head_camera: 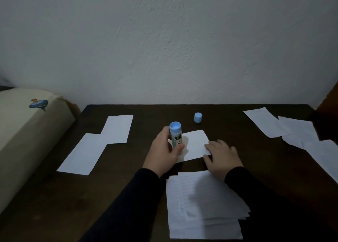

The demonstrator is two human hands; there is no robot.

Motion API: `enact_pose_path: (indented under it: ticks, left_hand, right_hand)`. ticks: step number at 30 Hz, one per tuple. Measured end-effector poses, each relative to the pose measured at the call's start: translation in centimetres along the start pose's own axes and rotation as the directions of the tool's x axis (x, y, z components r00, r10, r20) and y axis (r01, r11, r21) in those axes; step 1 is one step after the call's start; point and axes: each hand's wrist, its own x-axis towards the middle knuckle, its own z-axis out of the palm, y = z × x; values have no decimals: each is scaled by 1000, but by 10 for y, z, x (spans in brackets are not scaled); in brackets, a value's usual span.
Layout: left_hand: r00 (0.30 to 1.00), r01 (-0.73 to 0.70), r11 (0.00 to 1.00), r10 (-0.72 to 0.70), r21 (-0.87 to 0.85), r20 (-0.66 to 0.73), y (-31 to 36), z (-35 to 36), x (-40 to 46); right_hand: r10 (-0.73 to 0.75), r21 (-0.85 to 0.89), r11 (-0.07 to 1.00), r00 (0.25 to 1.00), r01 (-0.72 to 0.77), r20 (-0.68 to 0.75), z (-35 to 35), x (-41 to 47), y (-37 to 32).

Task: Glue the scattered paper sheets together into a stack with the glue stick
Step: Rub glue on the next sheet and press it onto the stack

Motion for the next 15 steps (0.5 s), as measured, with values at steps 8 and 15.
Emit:
enact_pose_path:
  ticks: [8, 15]
  left_hand:
    - [999, 12, 1000, -12, -12, 36, 1, 7, -4]
    - [995, -93, 996, 94, -15, 46, 9, 31, -17]
  right_hand:
    - [-142, -130, 983, 984, 128, -106, -2, -12, -24]
    - [-283, 11, 959, 958, 283, 42, 1, 1, 12]
